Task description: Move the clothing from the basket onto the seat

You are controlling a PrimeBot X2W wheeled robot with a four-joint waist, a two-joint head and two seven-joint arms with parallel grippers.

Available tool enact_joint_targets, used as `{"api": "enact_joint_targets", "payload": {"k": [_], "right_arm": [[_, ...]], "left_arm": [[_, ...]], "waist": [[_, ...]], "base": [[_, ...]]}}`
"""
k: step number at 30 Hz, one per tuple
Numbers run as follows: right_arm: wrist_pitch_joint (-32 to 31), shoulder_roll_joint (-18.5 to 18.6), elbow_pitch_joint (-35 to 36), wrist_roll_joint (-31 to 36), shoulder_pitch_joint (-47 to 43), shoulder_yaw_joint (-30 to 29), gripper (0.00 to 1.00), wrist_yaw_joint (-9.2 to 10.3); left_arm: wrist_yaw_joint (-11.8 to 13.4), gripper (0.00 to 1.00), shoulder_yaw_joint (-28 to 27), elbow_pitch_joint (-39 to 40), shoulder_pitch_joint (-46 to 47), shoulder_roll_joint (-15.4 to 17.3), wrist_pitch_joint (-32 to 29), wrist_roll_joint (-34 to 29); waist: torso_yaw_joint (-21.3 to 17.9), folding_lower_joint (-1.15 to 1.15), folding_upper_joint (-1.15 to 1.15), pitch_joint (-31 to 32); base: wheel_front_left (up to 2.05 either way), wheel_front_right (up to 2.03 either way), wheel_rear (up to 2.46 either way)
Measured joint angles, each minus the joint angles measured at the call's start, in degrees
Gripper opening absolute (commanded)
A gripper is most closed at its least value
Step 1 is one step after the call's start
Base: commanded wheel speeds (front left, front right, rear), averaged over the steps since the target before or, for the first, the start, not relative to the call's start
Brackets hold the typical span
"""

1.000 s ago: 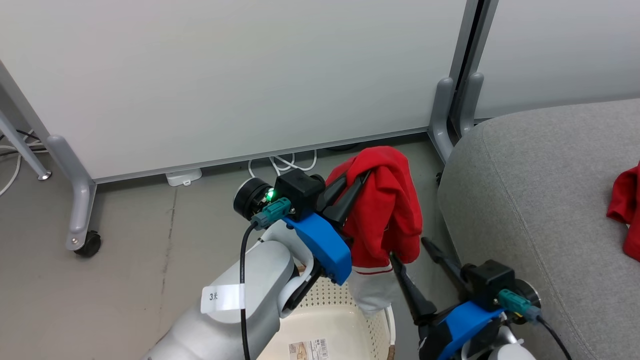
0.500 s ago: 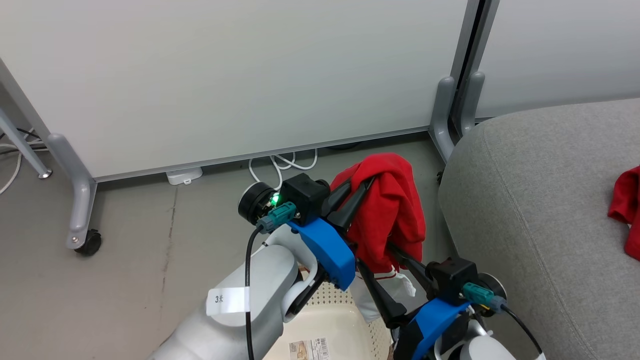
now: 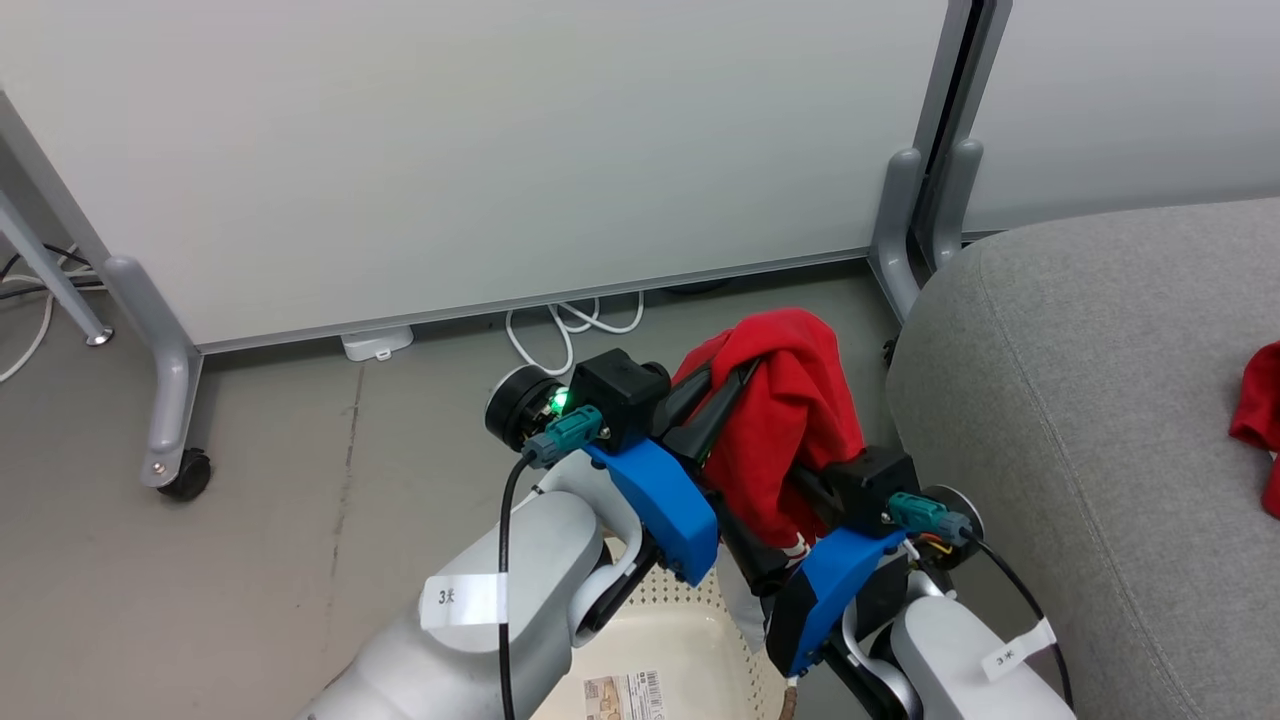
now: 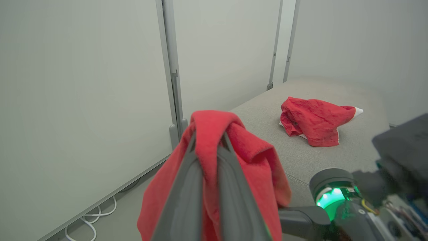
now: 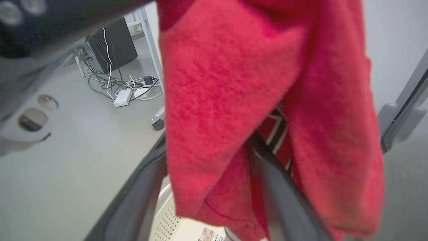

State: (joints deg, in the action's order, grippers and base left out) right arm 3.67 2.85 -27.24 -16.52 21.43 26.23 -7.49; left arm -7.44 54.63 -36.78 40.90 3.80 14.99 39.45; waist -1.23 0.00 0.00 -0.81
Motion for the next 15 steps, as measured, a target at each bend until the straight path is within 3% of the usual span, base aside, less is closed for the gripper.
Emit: {"api": "enact_joint_targets", "payload": {"k": [2, 3, 4, 5, 6, 15], "right_arm": [[0.4, 0.0, -1.4, -0.5, 1.4, 0.6, 1.0, 0.0], [0.7, 0.0, -1.9, -0.8, 1.9, 1.0, 0.82, 0.0], [0.9, 0.0, -2.5, -0.9, 2.2, 1.4, 0.4, 0.0], [1.2, 0.0, -3.1, -1.3, 2.4, 1.6, 0.05, 0.0], [1.4, 0.0, -3.7, -1.5, 2.6, 1.9, 0.0, 0.0], [2.7, 0.0, -6.8, -3.3, 3.6, 3.9, 0.0, 0.0]], "left_arm": [[0.0, 0.0, 0.1, -0.1, 0.0, 0.0, 0.0, 0.3], [0.0, 0.0, 0.2, -0.1, 0.0, 0.0, 0.0, 0.4], [0.0, 0.0, 0.4, -0.1, 0.0, 0.0, 0.0, 0.4], [0.0, 0.0, 0.5, -0.1, 0.0, 0.0, 0.0, 0.5], [0.0, 0.0, 0.6, -0.2, 0.0, 0.0, 0.0, 0.6], [0.0, 0.0, 0.8, -0.5, 0.1, 0.4, 0.0, 1.0]], "waist": [[0.1, 0.0, 0.0, 0.1], [0.2, 0.0, 0.0, 0.2], [0.2, 0.0, 0.0, 0.3], [0.3, 0.0, 0.0, 0.3], [0.3, 0.0, 0.0, 0.4], [0.3, 0.0, 0.0, 0.5]], "base": [[0.0, 0.0, 0.0], [0.0, 0.0, 0.0], [0.0, 0.0, 0.0], [0.0, 0.0, 0.0], [0.0, 0.0, 0.0], [0.0, 0.0, 0.0]]}}
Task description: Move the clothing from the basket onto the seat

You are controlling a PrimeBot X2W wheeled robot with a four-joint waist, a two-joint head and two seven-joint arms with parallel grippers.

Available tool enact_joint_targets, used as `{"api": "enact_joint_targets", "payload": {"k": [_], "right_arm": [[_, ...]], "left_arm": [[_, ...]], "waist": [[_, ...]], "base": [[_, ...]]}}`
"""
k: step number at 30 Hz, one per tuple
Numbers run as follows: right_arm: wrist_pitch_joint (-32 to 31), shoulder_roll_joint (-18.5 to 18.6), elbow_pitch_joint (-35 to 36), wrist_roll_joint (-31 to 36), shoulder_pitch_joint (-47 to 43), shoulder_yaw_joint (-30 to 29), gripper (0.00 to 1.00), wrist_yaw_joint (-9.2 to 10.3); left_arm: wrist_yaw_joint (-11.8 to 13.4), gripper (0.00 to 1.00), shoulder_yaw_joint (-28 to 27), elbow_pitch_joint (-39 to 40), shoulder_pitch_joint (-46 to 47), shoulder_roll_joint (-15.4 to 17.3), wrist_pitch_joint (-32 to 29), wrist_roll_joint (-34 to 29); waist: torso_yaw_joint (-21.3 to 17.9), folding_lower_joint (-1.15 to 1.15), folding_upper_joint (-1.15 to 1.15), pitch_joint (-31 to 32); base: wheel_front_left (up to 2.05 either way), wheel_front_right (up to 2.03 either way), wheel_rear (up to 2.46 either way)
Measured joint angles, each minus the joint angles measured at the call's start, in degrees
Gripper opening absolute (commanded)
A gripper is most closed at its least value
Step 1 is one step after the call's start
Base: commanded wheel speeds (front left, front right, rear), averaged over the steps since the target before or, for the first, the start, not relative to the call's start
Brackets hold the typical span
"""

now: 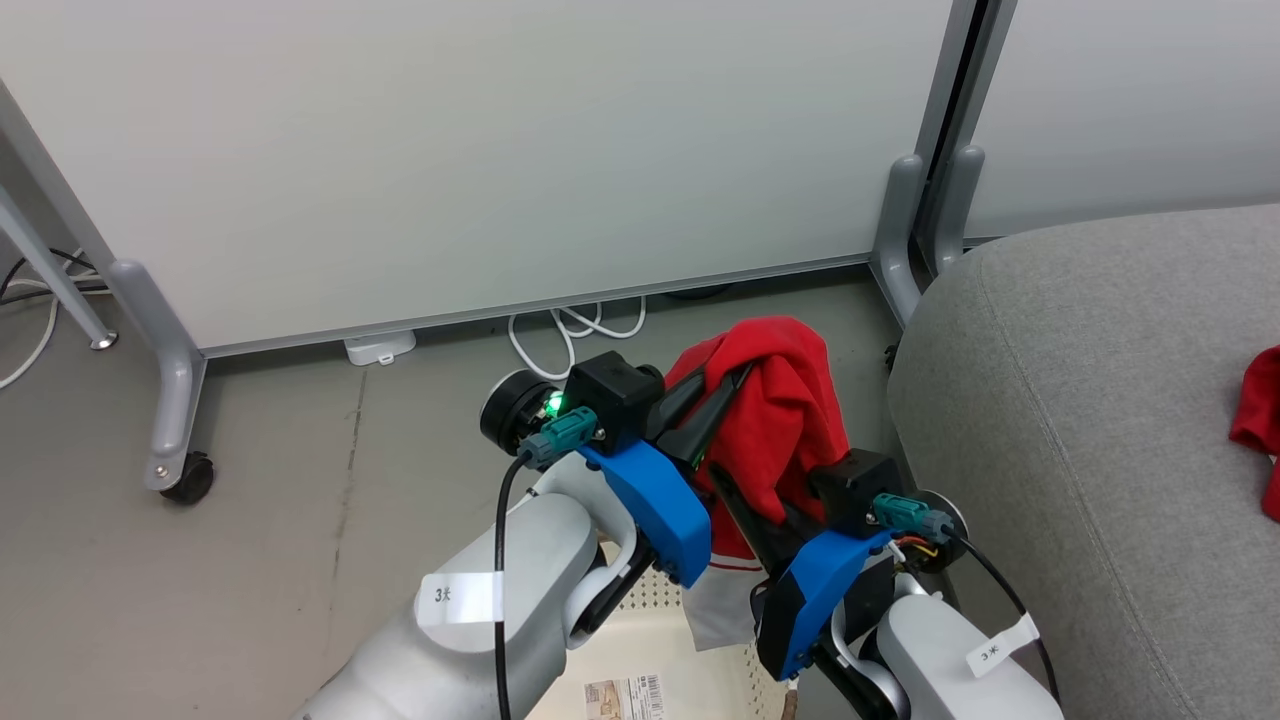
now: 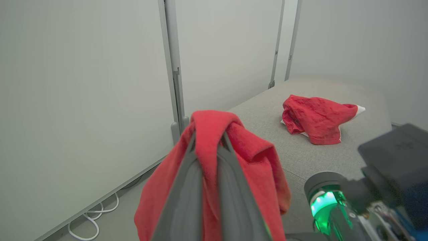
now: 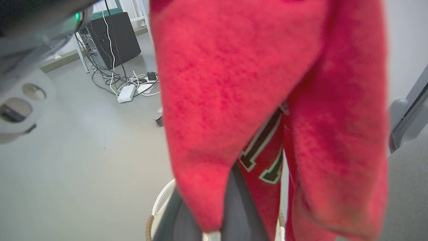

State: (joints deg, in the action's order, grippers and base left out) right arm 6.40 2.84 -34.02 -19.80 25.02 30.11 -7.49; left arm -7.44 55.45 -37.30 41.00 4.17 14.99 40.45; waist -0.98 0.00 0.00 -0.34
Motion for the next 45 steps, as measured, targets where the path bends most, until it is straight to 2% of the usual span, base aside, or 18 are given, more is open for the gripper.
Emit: {"api": "enact_joint_targets", "payload": {"k": [16, 17, 18, 19, 33, 45], "right_arm": [[1.3, 0.0, -1.4, -0.5, 0.9, 0.8, 0.0, 0.0], [1.3, 0.0, -1.4, -0.5, 0.9, 0.8, 0.0, 0.0], [1.3, 0.0, -1.4, -0.5, 0.9, 0.9, 0.0, 0.0], [1.3, 0.0, -1.4, -0.5, 0.9, 0.9, 0.0, 0.0], [1.7, 0.0, -1.9, -0.6, 1.3, 1.1, 0.0, 0.0], [2.3, 0.0, -1.3, 0.2, 1.5, -0.2, 0.0, 0.0]], "left_arm": [[0.0, 0.0, 0.1, -0.3, 0.0, 0.0, 0.0, 0.4], [0.0, 0.29, 0.1, -0.3, 0.0, 0.0, 0.0, 0.4], [0.0, 0.84, 0.1, -0.3, 0.0, 0.1, 0.0, 0.4], [0.0, 1.0, 0.1, -0.4, 0.0, 0.1, 0.0, 0.4], [0.0, 1.0, -0.9, -0.4, -0.1, 0.2, 0.0, -0.2], [0.7, 1.0, -8.5, 3.3, -8.4, 2.5, 0.0, -6.4]], "waist": [[-0.8, 0.0, 0.0, 0.1], [-0.8, 0.0, 0.0, 0.1], [-0.8, 0.0, 0.0, 0.1], [-0.8, 0.0, 0.0, 0.1], [-0.8, 0.0, 0.0, 0.0], [-0.7, 0.0, 0.0, -0.6]], "base": [[0.0, 0.0, 0.0], [0.0, 0.0, 0.0], [0.0, 0.0, 0.0], [0.0, 0.0, 0.0], [0.0, 0.0, 0.0], [0.0, 0.0, 0.0]]}}
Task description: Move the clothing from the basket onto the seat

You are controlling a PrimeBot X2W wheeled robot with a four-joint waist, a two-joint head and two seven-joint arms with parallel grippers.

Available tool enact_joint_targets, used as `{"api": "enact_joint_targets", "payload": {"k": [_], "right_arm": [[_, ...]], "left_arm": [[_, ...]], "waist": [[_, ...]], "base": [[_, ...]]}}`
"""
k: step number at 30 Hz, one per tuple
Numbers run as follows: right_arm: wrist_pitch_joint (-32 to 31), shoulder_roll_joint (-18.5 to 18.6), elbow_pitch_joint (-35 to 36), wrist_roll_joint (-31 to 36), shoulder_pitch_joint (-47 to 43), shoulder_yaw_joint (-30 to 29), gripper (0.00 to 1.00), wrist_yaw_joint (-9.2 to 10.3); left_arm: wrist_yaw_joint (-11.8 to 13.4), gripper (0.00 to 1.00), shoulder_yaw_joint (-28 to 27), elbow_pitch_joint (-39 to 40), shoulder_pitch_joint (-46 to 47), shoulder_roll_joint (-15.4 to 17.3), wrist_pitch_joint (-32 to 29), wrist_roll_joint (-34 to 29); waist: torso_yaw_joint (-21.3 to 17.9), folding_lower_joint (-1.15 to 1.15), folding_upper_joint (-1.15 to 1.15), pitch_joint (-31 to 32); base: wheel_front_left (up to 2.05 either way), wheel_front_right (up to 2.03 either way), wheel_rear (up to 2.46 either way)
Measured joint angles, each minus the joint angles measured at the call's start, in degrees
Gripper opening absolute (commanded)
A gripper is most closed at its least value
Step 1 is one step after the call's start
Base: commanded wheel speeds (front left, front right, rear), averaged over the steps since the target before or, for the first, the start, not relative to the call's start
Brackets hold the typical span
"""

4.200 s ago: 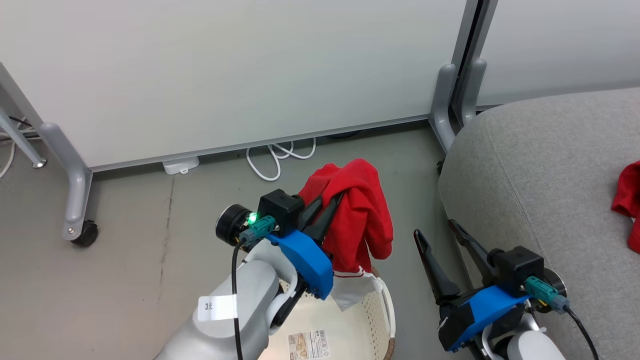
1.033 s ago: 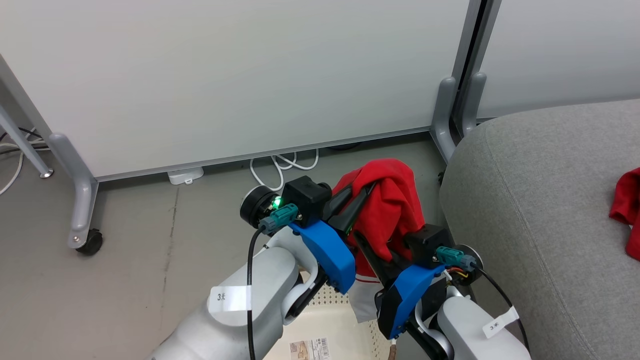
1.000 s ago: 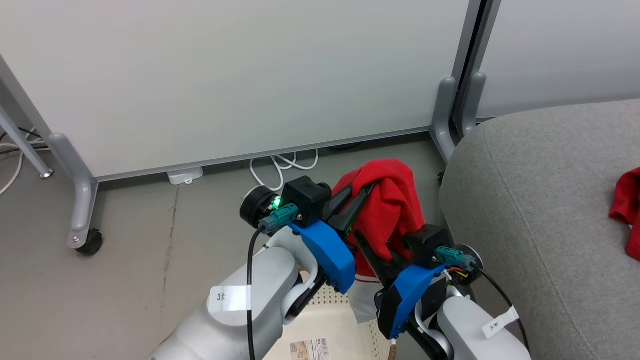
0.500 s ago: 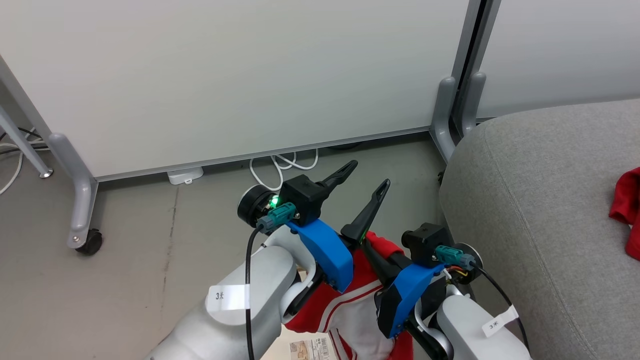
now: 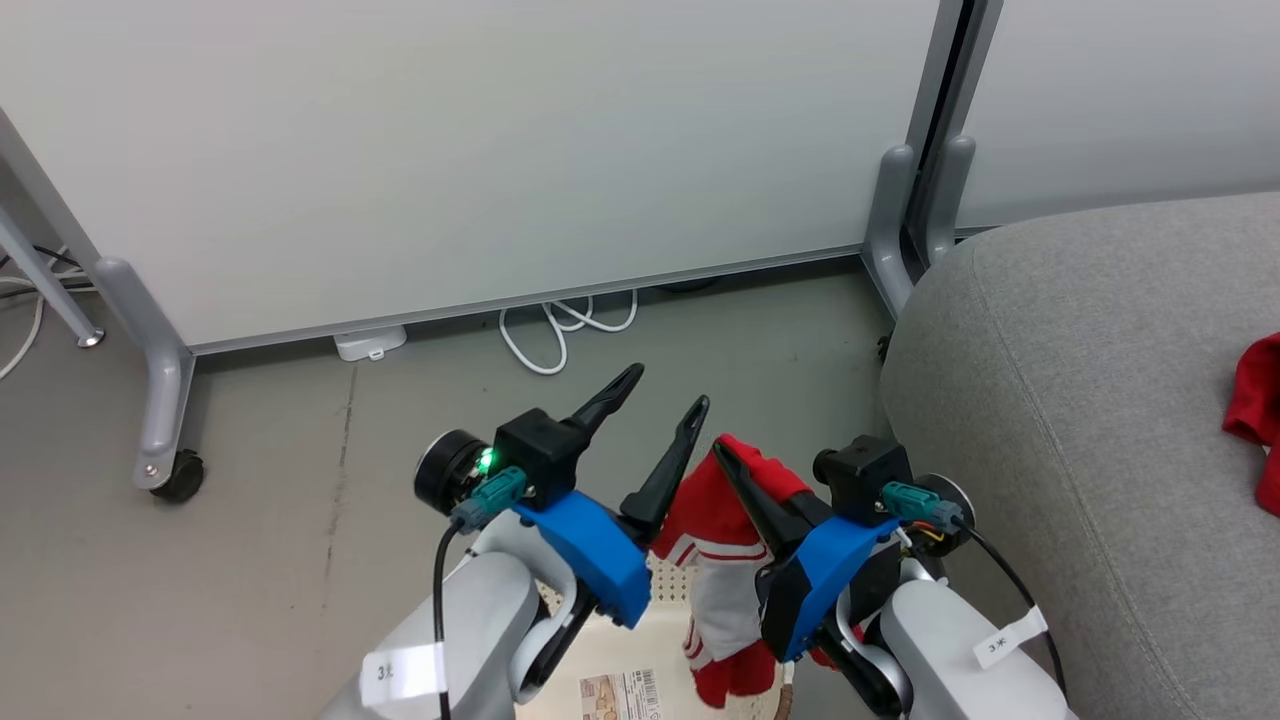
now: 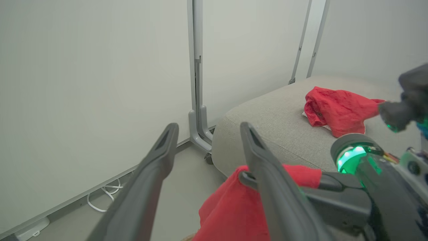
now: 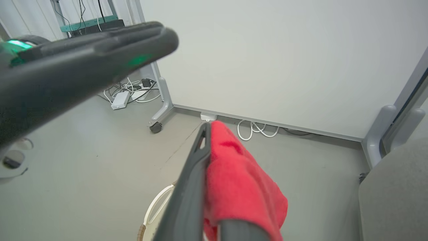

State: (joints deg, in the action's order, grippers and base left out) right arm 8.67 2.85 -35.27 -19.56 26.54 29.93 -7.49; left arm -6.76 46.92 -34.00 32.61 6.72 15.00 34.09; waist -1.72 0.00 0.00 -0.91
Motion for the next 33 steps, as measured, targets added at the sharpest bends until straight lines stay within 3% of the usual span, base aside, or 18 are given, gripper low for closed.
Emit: {"api": "enact_joint_targets", "payload": {"k": [7, 21, 33], "right_arm": [[0.0, 0.0, 1.2, 1.5, 0.0, -2.0, 0.0, 0.0], [-1.1, 0.0, 4.1, 4.3, -1.3, -5.0, 0.0, 0.0], [-2.1, 0.0, 6.2, 4.9, -2.5, -6.5, 0.0, 0.0]], "left_arm": [[1.2, 1.0, -6.2, 5.4, -8.4, 1.9, 0.0, -6.6], [-0.4, 1.0, -18.1, 13.5, -21.1, 2.7, 0.0, -14.1], [-0.5, 1.0, -21.1, 14.0, -23.7, 2.2, 0.0, -15.3]], "waist": [[0.5, 0.0, 0.0, -0.3], [1.0, 0.0, 0.0, -0.4], [0.9, 0.0, 0.0, -0.3]], "base": [[0.0, 0.0, 0.0], [0.0, 0.0, 0.0], [0.0, 0.0, 0.0]]}}
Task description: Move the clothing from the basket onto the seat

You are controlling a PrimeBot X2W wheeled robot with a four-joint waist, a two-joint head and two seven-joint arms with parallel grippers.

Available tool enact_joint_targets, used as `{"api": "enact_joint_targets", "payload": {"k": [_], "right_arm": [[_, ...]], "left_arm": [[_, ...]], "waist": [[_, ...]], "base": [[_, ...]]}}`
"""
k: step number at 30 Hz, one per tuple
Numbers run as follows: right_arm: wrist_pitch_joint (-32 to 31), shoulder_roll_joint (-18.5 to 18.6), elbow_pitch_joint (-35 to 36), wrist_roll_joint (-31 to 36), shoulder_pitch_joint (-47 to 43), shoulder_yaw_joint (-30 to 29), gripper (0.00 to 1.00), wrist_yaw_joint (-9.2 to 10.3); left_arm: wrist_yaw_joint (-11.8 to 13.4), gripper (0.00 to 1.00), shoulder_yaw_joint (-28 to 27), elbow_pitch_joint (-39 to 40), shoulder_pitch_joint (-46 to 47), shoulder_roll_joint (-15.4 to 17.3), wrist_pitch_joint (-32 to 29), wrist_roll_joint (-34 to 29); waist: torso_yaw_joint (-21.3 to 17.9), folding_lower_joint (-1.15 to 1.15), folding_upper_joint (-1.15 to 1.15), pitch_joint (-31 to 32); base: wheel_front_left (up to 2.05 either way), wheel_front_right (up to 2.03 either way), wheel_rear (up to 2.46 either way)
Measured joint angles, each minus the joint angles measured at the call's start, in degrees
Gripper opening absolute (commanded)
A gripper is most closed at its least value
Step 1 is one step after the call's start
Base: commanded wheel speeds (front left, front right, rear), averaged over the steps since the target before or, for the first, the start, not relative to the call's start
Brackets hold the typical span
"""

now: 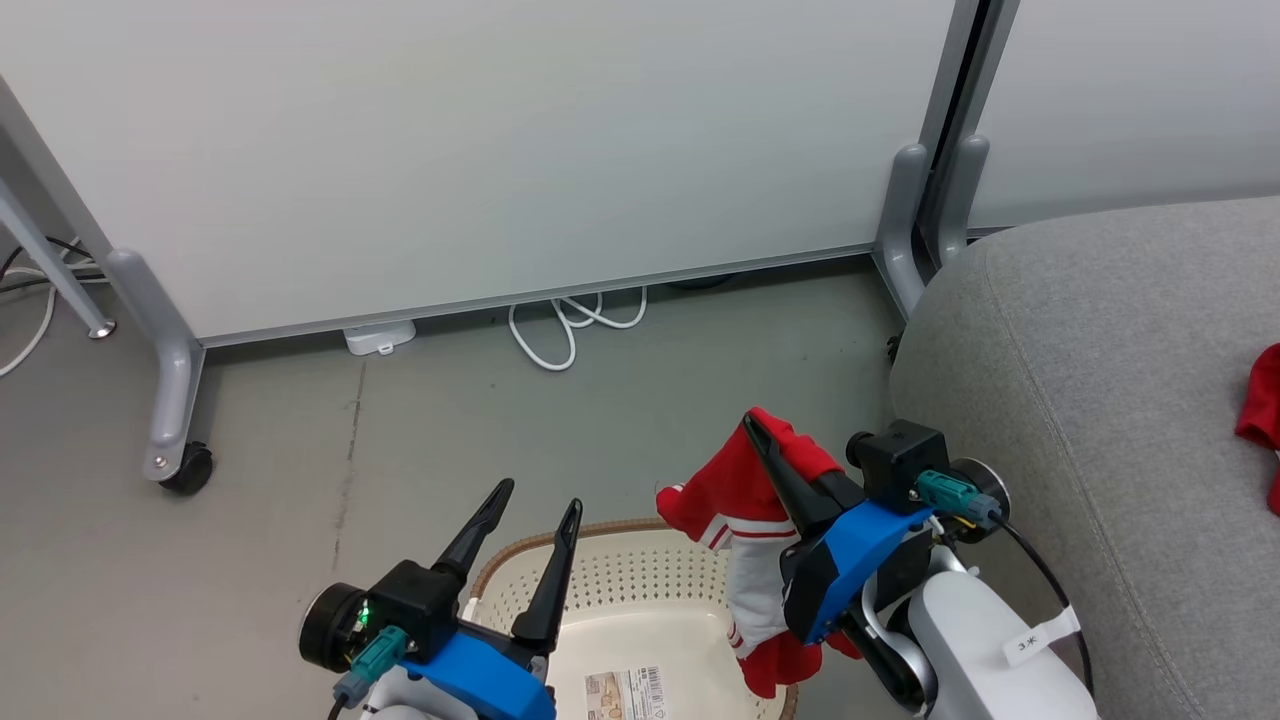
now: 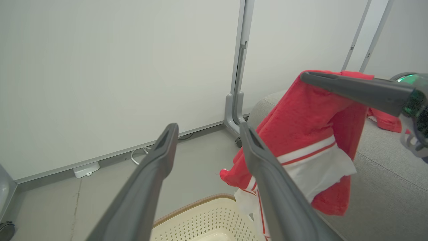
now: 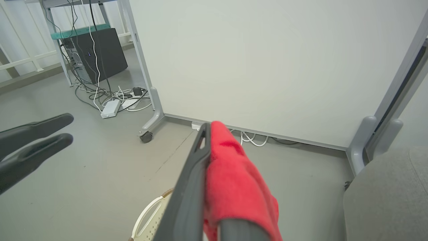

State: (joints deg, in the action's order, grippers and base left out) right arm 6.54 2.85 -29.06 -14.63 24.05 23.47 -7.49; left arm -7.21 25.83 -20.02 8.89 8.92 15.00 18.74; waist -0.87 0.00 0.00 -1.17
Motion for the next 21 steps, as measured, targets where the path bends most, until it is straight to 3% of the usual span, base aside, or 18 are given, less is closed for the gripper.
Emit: {"api": "enact_joint_targets", "payload": {"k": [10, 21], "right_arm": [[-0.5, 0.0, 0.8, 0.3, -0.7, -0.4, 0.0, 0.0], [-1.0, 0.0, 1.8, 0.7, -0.8, -0.6, 0.0, 0.0]], "left_arm": [[-0.2, 1.0, -0.4, -0.1, -0.2, -0.1, 0.0, 0.0], [-0.2, 1.0, -1.1, -0.2, -0.4, -0.2, 0.0, 0.0]], "waist": [[-2.2, 0.0, 0.0, 0.0], [-8.5, 0.0, 0.0, -0.2]], "base": [[0.0, 0.0, 0.0], [0.0, 0.0, 0.0]]}}
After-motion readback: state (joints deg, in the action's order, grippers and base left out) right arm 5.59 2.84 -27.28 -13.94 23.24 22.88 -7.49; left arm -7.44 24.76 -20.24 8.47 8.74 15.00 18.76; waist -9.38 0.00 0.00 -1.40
